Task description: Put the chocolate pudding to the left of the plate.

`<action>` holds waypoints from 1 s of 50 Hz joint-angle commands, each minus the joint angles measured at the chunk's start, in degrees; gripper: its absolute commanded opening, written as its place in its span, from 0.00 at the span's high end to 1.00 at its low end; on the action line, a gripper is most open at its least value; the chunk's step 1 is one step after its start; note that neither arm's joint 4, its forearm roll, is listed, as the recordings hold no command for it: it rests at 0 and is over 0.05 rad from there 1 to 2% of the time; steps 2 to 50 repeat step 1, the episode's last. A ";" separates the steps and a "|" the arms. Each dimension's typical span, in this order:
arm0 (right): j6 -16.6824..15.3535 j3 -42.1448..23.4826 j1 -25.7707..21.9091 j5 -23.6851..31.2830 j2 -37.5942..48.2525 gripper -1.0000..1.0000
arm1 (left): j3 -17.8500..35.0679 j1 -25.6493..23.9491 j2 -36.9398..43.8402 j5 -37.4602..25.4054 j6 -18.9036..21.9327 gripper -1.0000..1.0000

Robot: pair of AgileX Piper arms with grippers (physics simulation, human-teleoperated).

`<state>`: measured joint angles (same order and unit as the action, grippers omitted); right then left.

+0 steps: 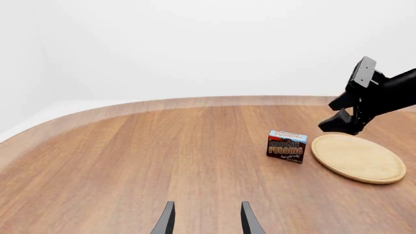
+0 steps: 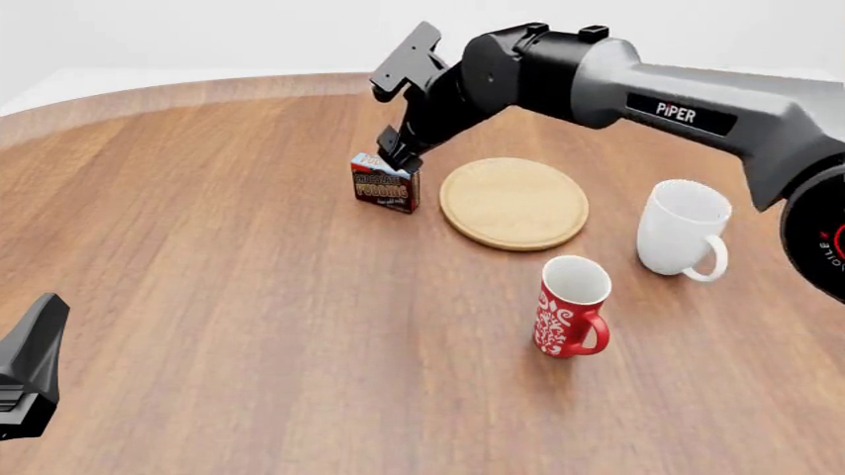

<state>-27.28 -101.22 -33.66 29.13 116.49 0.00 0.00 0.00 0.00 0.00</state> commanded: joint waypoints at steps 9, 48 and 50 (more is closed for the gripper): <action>2.77 17.97 -1.78 -9.26 -12.44 0.00 | 0.00 0.00 0.00 0.00 0.00 0.00; 2.77 17.97 -1.78 -9.26 -12.44 0.00 | 0.00 0.00 0.00 0.00 0.00 0.00; 2.77 17.97 -1.78 -9.26 -12.44 0.00 | 0.00 0.00 0.00 0.00 0.00 0.00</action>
